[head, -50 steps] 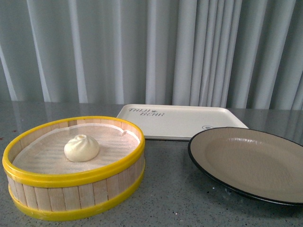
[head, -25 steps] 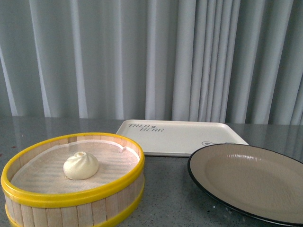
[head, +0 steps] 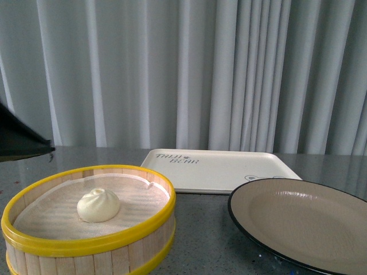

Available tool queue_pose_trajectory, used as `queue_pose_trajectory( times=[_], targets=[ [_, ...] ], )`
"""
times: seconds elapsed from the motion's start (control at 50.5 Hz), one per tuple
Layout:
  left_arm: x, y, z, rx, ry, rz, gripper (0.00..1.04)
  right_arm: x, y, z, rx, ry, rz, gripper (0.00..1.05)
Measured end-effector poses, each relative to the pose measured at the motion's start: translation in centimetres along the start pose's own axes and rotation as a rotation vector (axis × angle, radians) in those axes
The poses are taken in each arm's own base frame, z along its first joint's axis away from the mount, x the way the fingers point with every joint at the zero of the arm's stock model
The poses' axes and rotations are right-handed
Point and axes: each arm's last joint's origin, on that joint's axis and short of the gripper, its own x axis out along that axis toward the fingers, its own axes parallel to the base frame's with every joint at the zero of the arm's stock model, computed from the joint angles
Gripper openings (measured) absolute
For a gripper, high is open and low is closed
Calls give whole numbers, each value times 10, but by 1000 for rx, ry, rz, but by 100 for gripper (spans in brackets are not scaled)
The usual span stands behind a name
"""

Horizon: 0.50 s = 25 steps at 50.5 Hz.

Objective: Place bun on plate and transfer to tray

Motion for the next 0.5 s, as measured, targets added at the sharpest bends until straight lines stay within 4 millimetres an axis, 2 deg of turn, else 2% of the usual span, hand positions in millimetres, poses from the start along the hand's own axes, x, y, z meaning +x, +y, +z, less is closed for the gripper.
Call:
queue_pose_trajectory(
  times=[0.139,0.238,0.357,0.495],
  targets=[
    [38,-21,33,93,63,5,98,0,0,0,0,0,0,96],
    [59,-36,53,181,23,33,98,0,0,0,0,0,0,96],
    [78,-43,56,308,55,121,98,0,0,0,0,0,0,96],
    [95,-48,45,366,139,170,98,0,0,0,0,0,0,96]
  ],
)
